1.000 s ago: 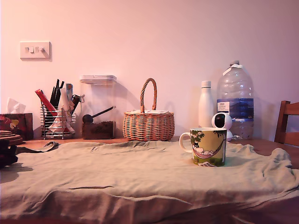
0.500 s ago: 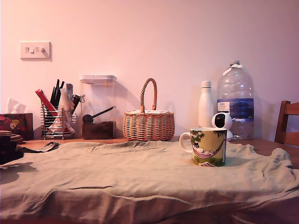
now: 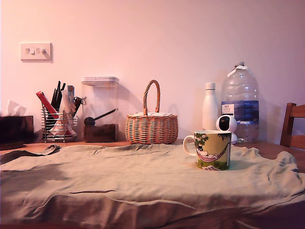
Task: Pick up the coffee capsules on the table and drop them inside the coffee cup
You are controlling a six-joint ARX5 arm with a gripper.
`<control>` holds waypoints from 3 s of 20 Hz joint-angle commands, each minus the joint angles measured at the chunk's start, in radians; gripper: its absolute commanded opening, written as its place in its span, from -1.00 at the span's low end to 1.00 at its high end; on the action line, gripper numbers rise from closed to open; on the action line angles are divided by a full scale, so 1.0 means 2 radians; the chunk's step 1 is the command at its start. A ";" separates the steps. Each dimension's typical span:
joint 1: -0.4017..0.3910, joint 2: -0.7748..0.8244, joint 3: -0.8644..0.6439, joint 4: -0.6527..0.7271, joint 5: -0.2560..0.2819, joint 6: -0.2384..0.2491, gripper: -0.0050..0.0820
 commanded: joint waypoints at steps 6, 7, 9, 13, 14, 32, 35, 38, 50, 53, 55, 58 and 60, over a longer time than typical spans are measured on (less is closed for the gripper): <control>-0.047 -0.081 0.001 -0.079 0.003 0.010 -0.44; -0.056 -0.093 0.001 -0.094 0.003 0.010 -0.44; -0.078 -0.114 0.001 -0.120 0.003 0.028 -0.44; -0.121 -0.147 0.001 -0.157 -0.010 0.030 -0.44; -0.131 -0.152 0.001 -0.162 -0.012 0.030 -0.44; -0.309 -0.185 0.001 -0.192 -0.095 0.012 -0.44; -0.309 -0.185 0.001 -0.192 -0.097 0.010 -0.44; -0.309 -0.185 0.001 -0.192 -0.100 0.002 -0.44; -0.337 -0.180 0.056 -0.196 -0.117 -0.002 -0.44; -0.345 -0.162 0.082 -0.197 -0.117 -0.002 -0.44; -0.352 -0.144 0.107 -0.209 -0.117 -0.003 -0.44; -0.361 -0.114 0.153 -0.238 -0.117 -0.002 -0.44; -0.366 -0.094 0.182 -0.259 -0.116 -0.001 -0.44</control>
